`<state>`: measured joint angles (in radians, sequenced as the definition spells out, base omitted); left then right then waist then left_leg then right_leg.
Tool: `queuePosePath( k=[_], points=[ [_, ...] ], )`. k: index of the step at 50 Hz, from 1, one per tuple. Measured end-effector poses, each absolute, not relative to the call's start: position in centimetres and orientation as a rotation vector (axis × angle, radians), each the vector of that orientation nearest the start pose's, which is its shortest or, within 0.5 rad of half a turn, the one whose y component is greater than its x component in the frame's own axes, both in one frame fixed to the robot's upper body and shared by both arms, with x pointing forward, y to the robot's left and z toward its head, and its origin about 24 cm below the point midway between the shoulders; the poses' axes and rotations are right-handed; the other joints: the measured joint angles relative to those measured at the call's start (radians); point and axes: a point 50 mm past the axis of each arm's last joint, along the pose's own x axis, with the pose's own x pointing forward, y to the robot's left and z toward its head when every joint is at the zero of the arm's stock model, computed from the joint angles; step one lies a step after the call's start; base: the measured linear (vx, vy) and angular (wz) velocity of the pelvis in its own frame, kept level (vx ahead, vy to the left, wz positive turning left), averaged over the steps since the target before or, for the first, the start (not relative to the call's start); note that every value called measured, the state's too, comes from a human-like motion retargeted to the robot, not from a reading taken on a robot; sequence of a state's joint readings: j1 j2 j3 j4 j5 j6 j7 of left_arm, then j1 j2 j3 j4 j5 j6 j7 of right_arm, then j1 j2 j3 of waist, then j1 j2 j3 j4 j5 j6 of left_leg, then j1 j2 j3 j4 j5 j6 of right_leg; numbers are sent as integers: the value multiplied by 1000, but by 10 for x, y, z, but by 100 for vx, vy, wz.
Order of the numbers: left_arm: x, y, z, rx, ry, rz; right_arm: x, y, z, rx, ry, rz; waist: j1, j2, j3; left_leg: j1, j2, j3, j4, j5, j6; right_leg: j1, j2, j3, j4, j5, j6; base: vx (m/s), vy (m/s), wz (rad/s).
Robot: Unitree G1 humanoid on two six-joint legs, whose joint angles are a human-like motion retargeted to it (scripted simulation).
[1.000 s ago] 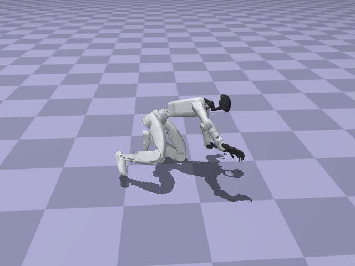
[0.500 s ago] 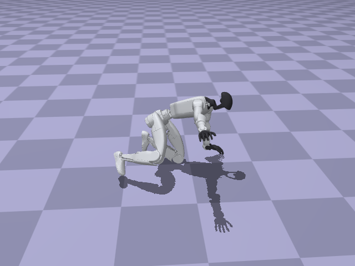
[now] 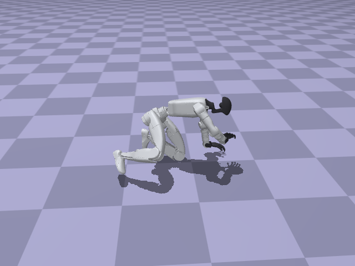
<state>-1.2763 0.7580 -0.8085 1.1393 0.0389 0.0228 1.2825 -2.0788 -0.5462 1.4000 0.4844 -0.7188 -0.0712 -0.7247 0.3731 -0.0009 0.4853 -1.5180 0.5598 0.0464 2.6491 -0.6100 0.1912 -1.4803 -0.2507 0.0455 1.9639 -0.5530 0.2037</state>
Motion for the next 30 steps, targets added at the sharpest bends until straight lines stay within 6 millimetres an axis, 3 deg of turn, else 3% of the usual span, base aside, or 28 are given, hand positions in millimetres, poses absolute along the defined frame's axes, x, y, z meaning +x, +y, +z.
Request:
queuePosePath(
  k=[2,3,5,6,7,8,9,10,11,12,13,14,15,16,20,22,23,25,27,28,30],
  points=[
    [359,304,278,1169,-689,1310,262,13,439,2218,2619,361,-42,-49,-32,-1,14,-3,-3,-2,-6,-2,6,-5,-2,1,16,8,-4,-26],
    [360,306,256,1173,-615,1289,275,-18,442,2337,2524,450,-53,-43,-99,-18,9,-4,-5,0,0,-10,-3,-10,-4,-3,28,11,-1,-25],
    [357,314,253,1187,-586,1317,295,-88,470,2638,2352,825,-84,-49,-100,-23,16,-13,-4,6,4,-8,-2,-17,-2,7,42,4,-1,-6],
    [358,312,248,1160,-556,1325,297,-128,489,2758,2403,1098,-91,-13,-99,-23,16,-20,-5,7,0,-1,0,-23,-4,10,49,0,0,0],
    [359,311,243,1146,-532,1331,292,-172,508,2801,2407,1478,-100,12,-100,-23,15,-26,-6,8,-3,4,2,-29,-5,13,54,0,0,0],
    [357,315,241,1158,-521,1336,280,-222,525,2751,2301,1962,-112,17,-103,-25,15,-31,-7,10,-5,7,4,-33,-5,15,55,6,0,3],
    [356,318,239,1171,-512,1335,259,-274,536,2567,2218,2508,-123,15,-107,-26,14,-35,-9,13,-7,9,4,-36,-7,17,55,6,1,1],
    [354,321,239,1183,-503,1331,234,-325,537,2205,2138,3073,-134,10,-110,-26,12,-37,-12,16,-8,12,5,-38,-8,18,55,7,2,0],
    [353,325,239,1193,-492,1329,202,-370,531,1648,2041,3562,-143,1,-116,-28,10,-37,-14,18,-7,12,3,-37,-9,18,55,7,4,-3],
    [352,328,239,1203,-477,1331,170,-409,516,997,1907,3902,-153,-9,-121,-29,7,-36,-17,19,-5,11,2,-36,-10,19,55,7,5,-6],
    [350,332,239,1210,-455,1338,140,-440,497,388,1734,4063,-163,-19,-125,-28,4,-34,-20,20,-3,10,-1,-35,-10,20,55,7,6,-3],
    [348,336,239,1215,-437,1348,114,-463,477,31,-693,-1765,-174,-26,-127,-27,0,-31,-23,20,0,11,-4,-33,-11,20,55,7,7,0],
    [346,340,240,1217,-421,1361,90,-481,456,196,-678,-1827,-186,-32,-127,-24,-4,-28,-25,19,2,12,-8,-32,-11,21,55,6,8,6],
    [345,342,240,1213,-411,1370,74,-491,443,247,-688,-1863,-195,-29,-124,-20,-7,-25,-28,17,5,16,-12,-31,-12,21,54,5,8,9],
    [346,341,233,1181,-375,1375,25,-516,405,229,-695,-1961,-211,10,-108,0,-8,-21,-39,10,10,36,-23,-41,-18,25,42,5,6,0],
    [350,333,207,1158,-298,1335,10,-522,386,214,-592,-2048,-189,46,-194,-40,1,-33,-24,-5,19,0,-18,-49,-6,20,34,6,-1,-67],
    [350,333,211,1159,-303,1355,12,-523,378,267,-545,-2074,-191,54,-167,-41,13,-35,-23,-5,28,0,-15,-52,-6,26,28,0,0,0],
    [354,322,196,1142,-275,1322,9,-524,361,382,-466,-2154,-174,90,-174,-3,20,-20,-50,1,29,45,-20,-63,-38,31,34,2,12,37],
    [358,311,189,1110,-263,1305,29,-522,359,418,-414,-2133,-156,125,-166,10,30,-17,-49,-5,37,59,-19,-68,-42,28,28,0,5,16],
    [360,307,188,1094,-257,1300,49,-520,362,414,-399,-2083,-149,142,-160,14,34,-16,-47,-7,41,64,-19,-69,-44,27,23,0,0,0],
    [358,312,185,1096,-240,1311,124,-511,354,367,-337,-1899,-161,141,-154,20,34,-14,-44,-9,44,70,-21,-71,-45,22,13,-6,2,8]
  ],
)
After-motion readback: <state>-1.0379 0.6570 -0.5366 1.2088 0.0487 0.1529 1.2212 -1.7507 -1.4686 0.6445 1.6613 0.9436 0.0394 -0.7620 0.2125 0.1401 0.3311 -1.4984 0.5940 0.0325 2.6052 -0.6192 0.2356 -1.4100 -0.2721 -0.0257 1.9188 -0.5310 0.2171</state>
